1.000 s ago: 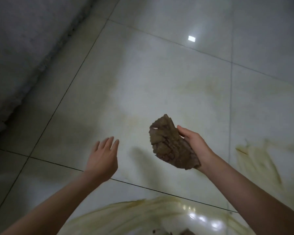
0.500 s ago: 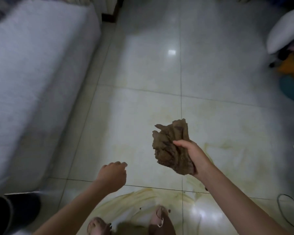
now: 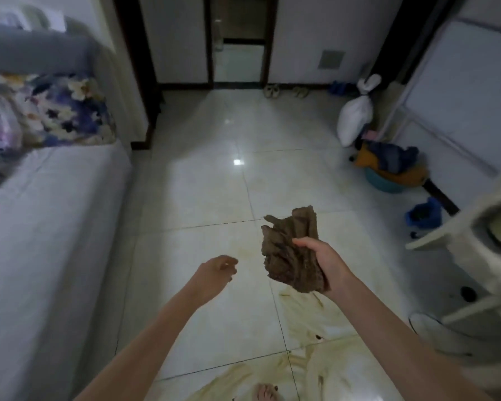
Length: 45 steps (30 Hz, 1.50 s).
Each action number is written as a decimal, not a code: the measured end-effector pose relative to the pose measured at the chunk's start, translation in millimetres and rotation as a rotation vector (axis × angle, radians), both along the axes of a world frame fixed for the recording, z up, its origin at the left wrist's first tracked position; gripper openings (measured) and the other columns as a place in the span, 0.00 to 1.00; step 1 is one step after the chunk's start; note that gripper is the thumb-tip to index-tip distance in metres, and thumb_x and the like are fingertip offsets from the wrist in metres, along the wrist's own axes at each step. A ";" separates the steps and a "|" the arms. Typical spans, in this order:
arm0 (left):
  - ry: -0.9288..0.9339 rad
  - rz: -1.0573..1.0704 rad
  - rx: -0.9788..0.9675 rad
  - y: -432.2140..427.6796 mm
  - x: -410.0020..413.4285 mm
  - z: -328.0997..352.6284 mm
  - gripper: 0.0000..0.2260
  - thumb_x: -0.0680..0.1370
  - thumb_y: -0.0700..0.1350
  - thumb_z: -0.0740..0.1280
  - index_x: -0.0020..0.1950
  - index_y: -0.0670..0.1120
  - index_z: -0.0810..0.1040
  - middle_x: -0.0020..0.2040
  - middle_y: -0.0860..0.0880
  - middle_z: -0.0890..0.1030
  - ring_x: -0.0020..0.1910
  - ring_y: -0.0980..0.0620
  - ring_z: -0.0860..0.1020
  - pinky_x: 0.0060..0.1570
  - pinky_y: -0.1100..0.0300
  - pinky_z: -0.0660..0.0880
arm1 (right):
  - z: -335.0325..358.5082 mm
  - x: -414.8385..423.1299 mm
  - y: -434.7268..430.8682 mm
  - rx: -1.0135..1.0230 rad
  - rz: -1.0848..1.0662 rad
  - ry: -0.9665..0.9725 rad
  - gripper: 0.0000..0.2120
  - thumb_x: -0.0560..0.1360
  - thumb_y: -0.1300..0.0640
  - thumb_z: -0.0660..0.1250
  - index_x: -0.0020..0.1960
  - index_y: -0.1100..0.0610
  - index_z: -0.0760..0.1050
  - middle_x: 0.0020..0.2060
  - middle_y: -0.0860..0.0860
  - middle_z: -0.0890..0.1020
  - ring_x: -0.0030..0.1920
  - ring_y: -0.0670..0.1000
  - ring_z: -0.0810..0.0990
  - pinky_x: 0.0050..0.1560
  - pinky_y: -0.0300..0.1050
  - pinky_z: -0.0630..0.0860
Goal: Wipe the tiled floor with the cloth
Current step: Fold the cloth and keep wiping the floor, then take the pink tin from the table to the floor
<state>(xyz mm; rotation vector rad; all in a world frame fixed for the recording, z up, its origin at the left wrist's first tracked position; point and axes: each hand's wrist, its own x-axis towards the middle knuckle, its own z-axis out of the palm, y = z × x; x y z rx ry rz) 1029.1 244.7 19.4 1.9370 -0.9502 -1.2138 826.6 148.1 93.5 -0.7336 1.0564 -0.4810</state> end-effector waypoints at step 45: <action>0.198 -0.796 0.101 -136.4 -827.2 63.7 0.09 0.83 0.42 0.58 0.61 0.41 0.72 0.48 0.43 0.82 0.42 0.47 0.82 0.44 0.55 0.77 | 52.5 -808.8 129.2 -0.222 -0.972 -0.062 0.18 0.78 0.51 0.61 0.62 0.61 0.77 0.55 0.63 0.81 0.48 0.61 0.81 0.49 0.55 0.77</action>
